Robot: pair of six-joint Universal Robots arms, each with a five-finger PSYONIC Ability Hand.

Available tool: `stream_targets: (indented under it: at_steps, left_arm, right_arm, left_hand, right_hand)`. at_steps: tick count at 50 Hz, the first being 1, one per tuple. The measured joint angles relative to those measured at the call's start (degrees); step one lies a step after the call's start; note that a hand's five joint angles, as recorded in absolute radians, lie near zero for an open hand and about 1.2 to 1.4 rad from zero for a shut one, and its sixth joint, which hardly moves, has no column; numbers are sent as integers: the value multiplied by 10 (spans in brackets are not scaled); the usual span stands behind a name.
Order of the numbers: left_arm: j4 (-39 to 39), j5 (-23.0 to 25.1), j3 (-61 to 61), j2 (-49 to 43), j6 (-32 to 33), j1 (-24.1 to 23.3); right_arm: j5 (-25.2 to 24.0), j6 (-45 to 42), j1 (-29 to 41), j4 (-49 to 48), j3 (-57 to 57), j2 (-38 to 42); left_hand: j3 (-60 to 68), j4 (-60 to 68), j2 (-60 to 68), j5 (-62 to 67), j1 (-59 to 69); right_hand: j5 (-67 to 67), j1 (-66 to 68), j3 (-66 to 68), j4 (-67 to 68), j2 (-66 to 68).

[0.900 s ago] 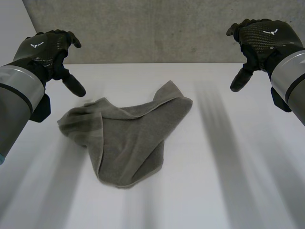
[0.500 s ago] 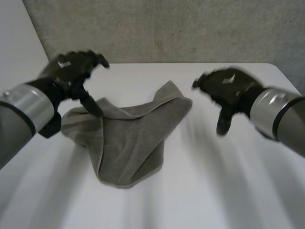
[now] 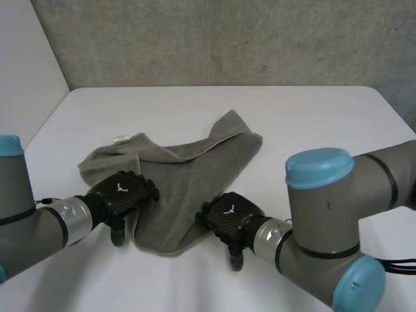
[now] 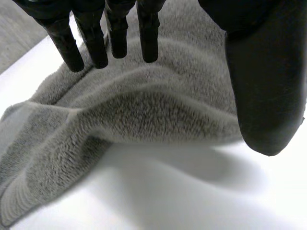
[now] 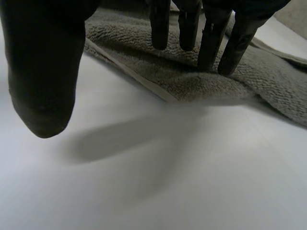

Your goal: Fold the towel.

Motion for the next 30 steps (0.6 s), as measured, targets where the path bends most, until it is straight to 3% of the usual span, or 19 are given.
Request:
stream_targets:
  at_steps: [12, 25, 30]
  left_arm:
    - [79, -41, 11, -50, 6, -6]
    - [82, -78, 37, -59, -3, -9]
    - [82, -77, 42, -53, -6, -11]
  right_arm:
    - [10, 43, 18, -53, -13, 32]
    - [42, 59, 32, -74, -61, 76]
    - [45, 64, 37, -74, -80, 84]
  left_hand:
    - [37, 32, 42, 58, 34]
    - [548, 554, 558, 572, 544]
    - [594, 618, 604, 611, 594]
  right_hand:
    - [58, 46, 60, 61, 64]
    - [170, 46, 177, 178, 175]
    - [185, 46, 192, 193, 192]
